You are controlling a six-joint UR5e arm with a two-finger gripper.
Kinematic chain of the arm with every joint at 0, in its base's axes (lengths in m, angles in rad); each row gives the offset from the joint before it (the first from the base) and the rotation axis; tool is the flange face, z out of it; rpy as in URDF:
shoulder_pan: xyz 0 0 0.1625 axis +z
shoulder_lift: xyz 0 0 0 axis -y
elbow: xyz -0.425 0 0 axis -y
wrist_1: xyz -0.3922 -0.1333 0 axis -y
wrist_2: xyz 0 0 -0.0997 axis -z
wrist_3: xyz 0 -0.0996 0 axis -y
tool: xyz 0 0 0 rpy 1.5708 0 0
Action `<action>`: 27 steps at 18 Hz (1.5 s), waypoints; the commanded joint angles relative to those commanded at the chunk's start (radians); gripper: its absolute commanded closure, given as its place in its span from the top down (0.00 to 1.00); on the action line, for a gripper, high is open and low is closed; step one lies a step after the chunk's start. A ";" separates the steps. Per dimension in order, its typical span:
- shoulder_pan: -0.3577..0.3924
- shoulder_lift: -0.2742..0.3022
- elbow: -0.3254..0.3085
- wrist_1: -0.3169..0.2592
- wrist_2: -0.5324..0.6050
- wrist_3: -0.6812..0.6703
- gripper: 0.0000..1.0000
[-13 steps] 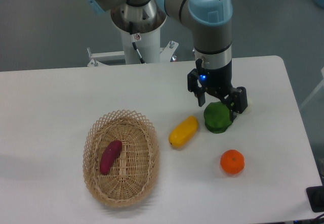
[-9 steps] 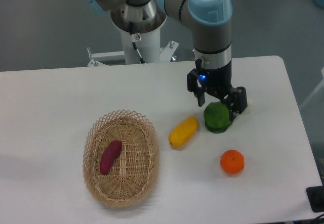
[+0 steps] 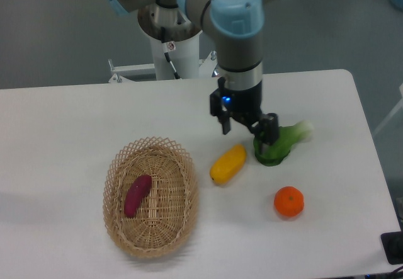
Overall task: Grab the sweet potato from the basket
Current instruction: 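Move the gripper from beside the bok choy over the basket's sweet potato, then lower the gripper onto the purple sweet potato and close on it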
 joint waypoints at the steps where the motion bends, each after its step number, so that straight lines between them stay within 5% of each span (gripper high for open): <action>1: -0.028 -0.008 -0.002 0.012 0.000 -0.065 1.00; 10: -0.233 -0.149 -0.017 0.025 0.002 -0.286 1.00; 27: -0.299 -0.270 -0.058 0.117 0.011 -0.292 1.00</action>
